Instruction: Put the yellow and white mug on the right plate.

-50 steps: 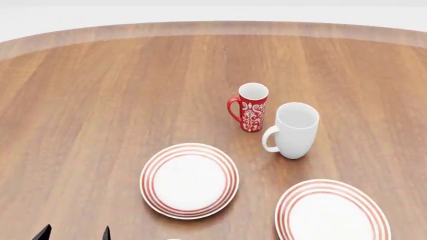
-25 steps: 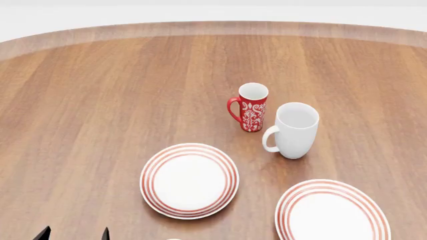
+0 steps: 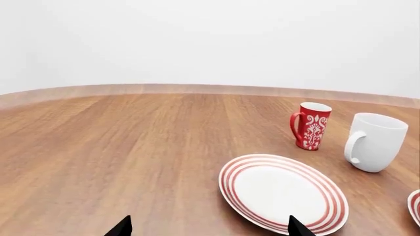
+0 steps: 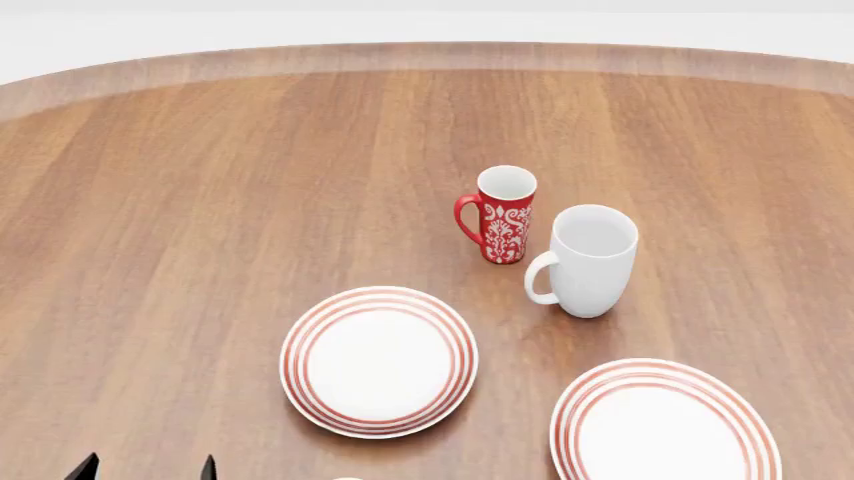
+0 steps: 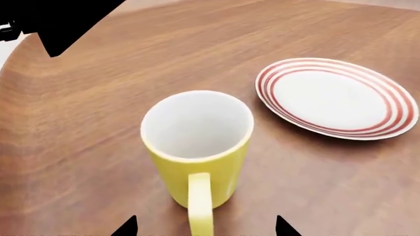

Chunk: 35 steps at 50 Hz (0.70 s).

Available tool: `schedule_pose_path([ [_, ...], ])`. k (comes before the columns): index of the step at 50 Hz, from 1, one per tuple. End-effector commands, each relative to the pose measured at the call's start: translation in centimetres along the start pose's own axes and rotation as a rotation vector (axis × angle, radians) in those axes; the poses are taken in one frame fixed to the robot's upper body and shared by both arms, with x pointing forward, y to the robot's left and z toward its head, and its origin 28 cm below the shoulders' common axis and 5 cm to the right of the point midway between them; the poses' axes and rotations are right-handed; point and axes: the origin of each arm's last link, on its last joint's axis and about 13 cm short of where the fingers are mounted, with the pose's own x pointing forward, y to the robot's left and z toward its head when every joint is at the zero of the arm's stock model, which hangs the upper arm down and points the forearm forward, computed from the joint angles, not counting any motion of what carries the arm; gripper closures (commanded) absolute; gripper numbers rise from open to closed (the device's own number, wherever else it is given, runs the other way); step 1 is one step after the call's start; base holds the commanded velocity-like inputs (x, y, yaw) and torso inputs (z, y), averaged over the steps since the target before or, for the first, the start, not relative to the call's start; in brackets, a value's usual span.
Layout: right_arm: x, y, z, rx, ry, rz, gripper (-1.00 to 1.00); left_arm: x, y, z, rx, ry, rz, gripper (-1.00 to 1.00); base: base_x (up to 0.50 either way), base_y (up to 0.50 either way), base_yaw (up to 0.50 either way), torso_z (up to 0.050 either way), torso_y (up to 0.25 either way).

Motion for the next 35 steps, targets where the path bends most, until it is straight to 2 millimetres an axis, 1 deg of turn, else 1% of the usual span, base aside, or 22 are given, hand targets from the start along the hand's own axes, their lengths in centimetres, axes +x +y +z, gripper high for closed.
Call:
schedule_pose_path([
  [1, 0.2, 0.1, -0.3, -0.001, 0.014, 0.004, -1.0, -0.1, 0.1, -0.1, -0.003, -0.001, 0.002, -1.0, 0.0, 0.0, 0.0, 0.0, 0.0],
  [19, 0.7, -0.2, -0.6, 0.0, 0.032, 0.001, -1.0, -0.1, 0.2, -0.2, -0.005, 0.003, 0.005, -1.0, 0.0, 0.0, 0.0, 0.0, 0.0],
  [20, 0.8, -0.2, -0.5, 0.001, 0.032, 0.003, 1.0, -0.1, 0.2, -0.2, -0.006, 0.003, 0.004, -1.0, 0.0, 0.0, 0.0, 0.0, 0.0],
  [35, 1.2, -0.4, -0.2, -0.013, 0.023, 0.015, 1.0, -0.1, 0.2, -0.1, -0.007, 0.0, 0.0, -1.0, 0.0, 0.0, 0.0, 0.0, 0.0],
])
